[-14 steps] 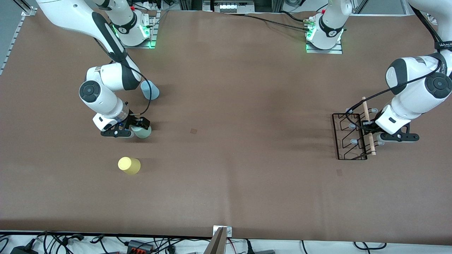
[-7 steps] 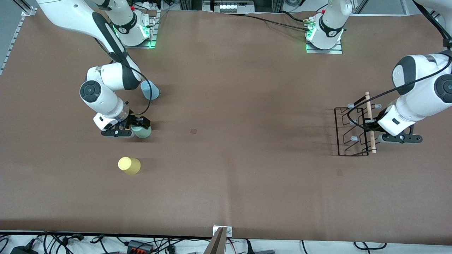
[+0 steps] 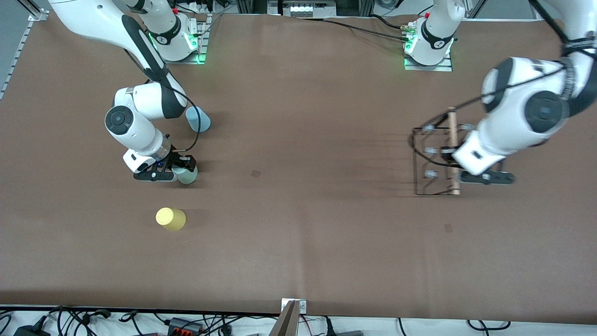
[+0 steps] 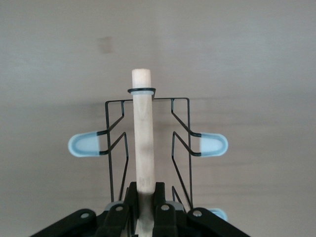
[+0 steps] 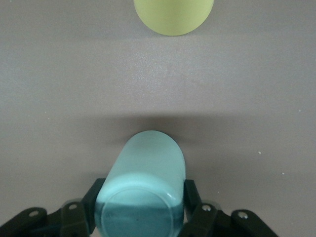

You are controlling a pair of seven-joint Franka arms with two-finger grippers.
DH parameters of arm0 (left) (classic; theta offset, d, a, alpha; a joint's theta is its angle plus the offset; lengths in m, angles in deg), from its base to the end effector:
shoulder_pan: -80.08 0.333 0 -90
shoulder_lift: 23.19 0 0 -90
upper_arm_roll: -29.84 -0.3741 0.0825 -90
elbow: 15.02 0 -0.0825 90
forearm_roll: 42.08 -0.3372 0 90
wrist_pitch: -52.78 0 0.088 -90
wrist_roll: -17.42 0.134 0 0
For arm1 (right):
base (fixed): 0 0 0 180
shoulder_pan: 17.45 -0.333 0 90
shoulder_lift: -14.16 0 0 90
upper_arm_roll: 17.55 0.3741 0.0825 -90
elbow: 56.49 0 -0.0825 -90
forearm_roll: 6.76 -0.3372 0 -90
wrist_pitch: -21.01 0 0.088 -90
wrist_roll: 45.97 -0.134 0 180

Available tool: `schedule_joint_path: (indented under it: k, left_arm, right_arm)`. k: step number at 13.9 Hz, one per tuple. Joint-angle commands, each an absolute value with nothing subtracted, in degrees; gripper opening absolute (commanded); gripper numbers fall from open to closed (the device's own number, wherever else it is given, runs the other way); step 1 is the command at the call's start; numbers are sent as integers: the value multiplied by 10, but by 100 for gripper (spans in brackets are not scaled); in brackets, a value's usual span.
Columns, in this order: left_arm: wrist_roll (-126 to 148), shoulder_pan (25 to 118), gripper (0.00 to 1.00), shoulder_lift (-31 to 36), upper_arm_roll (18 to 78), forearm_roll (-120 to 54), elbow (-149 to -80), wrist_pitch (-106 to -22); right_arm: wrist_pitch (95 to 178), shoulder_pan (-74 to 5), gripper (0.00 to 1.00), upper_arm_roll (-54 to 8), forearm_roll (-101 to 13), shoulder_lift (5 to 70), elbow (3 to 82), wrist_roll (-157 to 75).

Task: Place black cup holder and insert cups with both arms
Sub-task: 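Slide the black wire holder toward the table middle with the left gripper, then lift the teal cup with the right gripper while the left gripper withdraws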

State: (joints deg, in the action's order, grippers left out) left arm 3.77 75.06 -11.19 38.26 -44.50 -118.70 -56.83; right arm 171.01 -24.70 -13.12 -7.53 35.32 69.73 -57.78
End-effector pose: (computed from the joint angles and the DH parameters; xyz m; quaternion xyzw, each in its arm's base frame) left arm 0.5579 -0.1230 0.4686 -0.9986 0.0055 0.0493 0.0162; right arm 0.5461 0.1112 0.2833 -0.9995 0.0098 -0.0193 0.0218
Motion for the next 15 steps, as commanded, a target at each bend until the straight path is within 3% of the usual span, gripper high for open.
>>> schedule_joint_path:
  k: [1, 8, 15]
  left_arm:
    - [-41, 719, 1, -85, 414, -446, -1132, -549]
    - [-167, 586, 1, -12, 417, -453, -1082, -615]
    - [-246, 512, 1, 35, 413, -460, -1083, -696]
  right_arm:
    - [1717, -252, 8, -132, -80, 342, 709, -579]
    - [1702, -249, 7, -132, -76, 318, 702, -565]
    - [1527, -232, 6, -133, -73, 231, 659, -522]
